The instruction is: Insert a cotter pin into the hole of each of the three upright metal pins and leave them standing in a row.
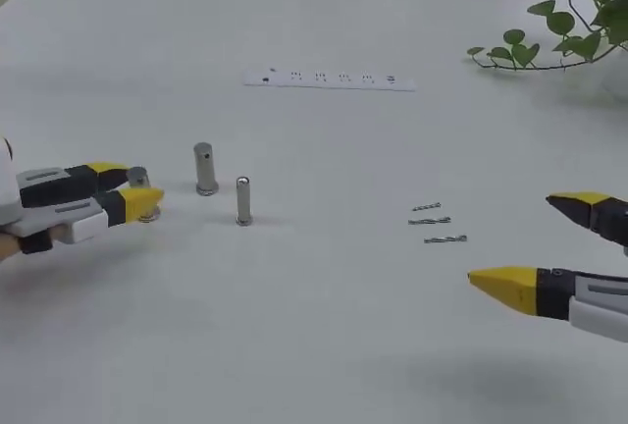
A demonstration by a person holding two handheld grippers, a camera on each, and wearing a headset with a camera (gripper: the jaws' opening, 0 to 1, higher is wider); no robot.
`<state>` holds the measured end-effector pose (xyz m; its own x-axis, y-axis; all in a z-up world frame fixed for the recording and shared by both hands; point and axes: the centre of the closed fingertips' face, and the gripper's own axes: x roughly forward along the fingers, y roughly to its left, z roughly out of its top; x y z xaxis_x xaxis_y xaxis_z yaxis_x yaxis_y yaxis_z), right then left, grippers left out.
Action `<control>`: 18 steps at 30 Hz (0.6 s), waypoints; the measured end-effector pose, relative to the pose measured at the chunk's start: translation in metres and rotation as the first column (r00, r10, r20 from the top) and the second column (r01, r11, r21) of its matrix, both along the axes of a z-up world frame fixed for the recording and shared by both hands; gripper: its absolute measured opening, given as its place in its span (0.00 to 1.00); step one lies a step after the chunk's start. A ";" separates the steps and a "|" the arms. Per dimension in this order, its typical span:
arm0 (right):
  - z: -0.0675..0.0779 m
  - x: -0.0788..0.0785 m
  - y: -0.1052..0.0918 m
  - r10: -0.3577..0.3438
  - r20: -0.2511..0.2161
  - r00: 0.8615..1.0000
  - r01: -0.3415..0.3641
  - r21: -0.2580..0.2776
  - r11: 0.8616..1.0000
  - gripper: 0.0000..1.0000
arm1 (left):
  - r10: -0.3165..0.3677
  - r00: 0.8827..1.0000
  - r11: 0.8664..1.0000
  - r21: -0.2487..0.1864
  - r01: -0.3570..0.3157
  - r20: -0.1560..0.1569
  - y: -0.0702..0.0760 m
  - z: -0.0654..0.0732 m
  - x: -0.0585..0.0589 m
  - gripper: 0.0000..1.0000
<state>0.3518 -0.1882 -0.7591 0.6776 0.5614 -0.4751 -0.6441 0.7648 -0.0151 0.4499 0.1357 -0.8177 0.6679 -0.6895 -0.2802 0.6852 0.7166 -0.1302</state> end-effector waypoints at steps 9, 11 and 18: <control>-0.001 0.001 0.002 0.005 -0.003 1.000 -0.005 0.003 1.000 0.84 | -0.007 1.000 1.000 0.010 0.007 0.010 -0.003 -0.001 0.000 0.19; -0.001 0.001 0.002 0.005 -0.004 1.000 -0.005 0.005 1.000 0.84 | -0.007 1.000 1.000 0.014 0.007 0.014 -0.004 -0.001 0.000 0.19; -0.002 0.001 0.003 0.009 -0.006 1.000 -0.009 0.006 1.000 0.84 | 0.002 1.000 1.000 0.026 -0.003 0.019 -0.001 -0.001 0.002 0.15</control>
<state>0.3526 -0.1856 -0.7610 0.6696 0.5703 -0.4758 -0.6510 0.7591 -0.0063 0.4516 0.1345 -0.8187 0.6751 -0.6804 -0.2852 0.6855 0.7214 -0.0984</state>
